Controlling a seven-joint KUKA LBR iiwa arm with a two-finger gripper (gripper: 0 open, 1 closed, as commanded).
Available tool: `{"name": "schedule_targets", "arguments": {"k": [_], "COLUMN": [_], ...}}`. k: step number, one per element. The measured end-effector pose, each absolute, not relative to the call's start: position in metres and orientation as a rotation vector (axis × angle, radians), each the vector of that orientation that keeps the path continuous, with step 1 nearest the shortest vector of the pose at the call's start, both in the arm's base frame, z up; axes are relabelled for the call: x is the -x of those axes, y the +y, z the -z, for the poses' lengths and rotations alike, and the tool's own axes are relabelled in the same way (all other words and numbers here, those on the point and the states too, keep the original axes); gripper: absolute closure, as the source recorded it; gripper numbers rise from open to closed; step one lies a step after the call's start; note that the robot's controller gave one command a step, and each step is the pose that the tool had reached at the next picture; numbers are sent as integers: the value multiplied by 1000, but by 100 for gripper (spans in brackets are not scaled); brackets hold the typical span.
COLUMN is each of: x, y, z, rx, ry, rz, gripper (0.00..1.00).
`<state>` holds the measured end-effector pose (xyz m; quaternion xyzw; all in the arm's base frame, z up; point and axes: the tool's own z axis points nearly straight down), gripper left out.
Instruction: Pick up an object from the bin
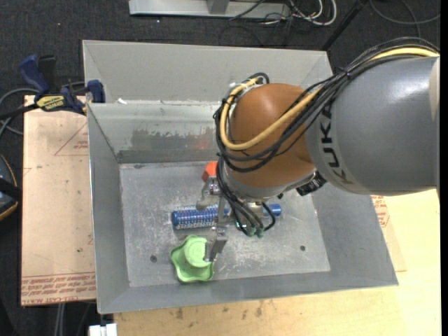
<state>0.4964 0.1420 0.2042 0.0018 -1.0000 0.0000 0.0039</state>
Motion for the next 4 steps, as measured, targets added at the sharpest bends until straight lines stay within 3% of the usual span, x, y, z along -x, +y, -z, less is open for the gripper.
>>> {"name": "schedule_targets", "arguments": {"k": [1,4], "x": [-579,-584], "y": [78,81], "z": [-73,-80], "rx": [-60,-53], "ry": [-3145,-3145], "rz": [10,4], "gripper": [0,0]}}
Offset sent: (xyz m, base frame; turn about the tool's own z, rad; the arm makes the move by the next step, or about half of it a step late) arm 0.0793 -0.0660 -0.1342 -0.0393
